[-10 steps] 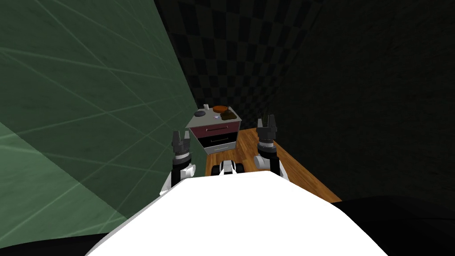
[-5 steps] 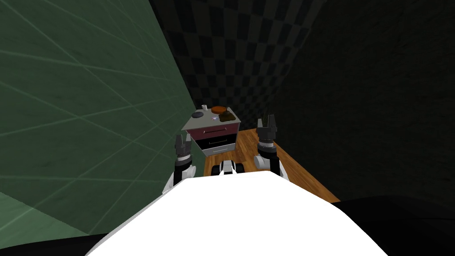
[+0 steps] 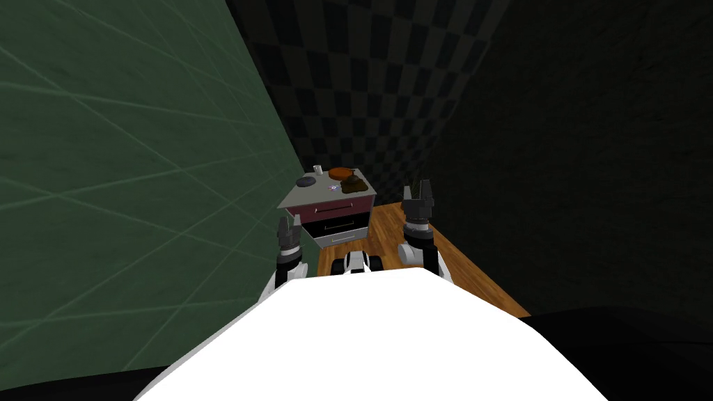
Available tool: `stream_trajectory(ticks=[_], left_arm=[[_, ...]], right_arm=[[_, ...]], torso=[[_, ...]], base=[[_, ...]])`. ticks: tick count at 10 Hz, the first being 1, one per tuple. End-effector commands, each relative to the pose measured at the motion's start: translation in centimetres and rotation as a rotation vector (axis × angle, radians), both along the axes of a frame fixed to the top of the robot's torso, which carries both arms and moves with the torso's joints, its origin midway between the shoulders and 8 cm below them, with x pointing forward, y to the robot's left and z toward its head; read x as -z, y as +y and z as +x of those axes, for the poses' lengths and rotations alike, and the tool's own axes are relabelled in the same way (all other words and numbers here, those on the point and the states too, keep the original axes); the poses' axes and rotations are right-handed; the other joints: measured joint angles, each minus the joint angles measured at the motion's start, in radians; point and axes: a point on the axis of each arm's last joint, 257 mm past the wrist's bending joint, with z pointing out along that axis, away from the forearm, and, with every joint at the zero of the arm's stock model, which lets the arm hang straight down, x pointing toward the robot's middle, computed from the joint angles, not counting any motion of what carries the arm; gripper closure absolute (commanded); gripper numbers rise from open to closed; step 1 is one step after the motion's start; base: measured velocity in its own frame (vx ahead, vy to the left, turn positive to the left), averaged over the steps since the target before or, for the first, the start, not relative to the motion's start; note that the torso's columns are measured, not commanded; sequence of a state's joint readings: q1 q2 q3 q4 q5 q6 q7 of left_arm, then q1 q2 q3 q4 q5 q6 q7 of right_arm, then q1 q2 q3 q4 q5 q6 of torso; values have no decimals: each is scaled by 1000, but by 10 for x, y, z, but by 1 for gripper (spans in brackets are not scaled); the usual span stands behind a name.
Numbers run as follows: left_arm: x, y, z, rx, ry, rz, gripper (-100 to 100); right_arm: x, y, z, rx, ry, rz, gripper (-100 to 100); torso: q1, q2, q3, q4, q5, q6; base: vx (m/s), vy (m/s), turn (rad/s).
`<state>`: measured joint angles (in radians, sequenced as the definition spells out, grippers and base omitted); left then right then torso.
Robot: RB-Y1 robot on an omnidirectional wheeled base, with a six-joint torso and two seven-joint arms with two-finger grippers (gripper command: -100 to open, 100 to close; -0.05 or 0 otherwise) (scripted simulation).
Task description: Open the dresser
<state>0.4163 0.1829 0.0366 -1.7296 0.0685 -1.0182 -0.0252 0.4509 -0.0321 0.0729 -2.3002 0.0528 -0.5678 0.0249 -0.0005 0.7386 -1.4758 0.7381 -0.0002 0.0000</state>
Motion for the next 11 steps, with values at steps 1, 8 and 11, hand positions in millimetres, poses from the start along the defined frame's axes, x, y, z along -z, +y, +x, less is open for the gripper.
stream_trajectory(ticks=[1,8,11], left_arm=[[18,4,-3,3,4,-11,-100],[64,13,-12,-4,41,-44,-100],[84,17,-15,-11,71,-57,-100]], right_arm=[[0,0,0,0,0,0,0],[0,0,0,0,0,0,0],[0,0,0,0,0,0,0]], torso=[[0,0,0,0,0,0],[1,-1,-1,0,0,0],[0,0,0,0,0,0]], base=[[109,-58,-7],[79,-44,-3],[62,-36,-3]])
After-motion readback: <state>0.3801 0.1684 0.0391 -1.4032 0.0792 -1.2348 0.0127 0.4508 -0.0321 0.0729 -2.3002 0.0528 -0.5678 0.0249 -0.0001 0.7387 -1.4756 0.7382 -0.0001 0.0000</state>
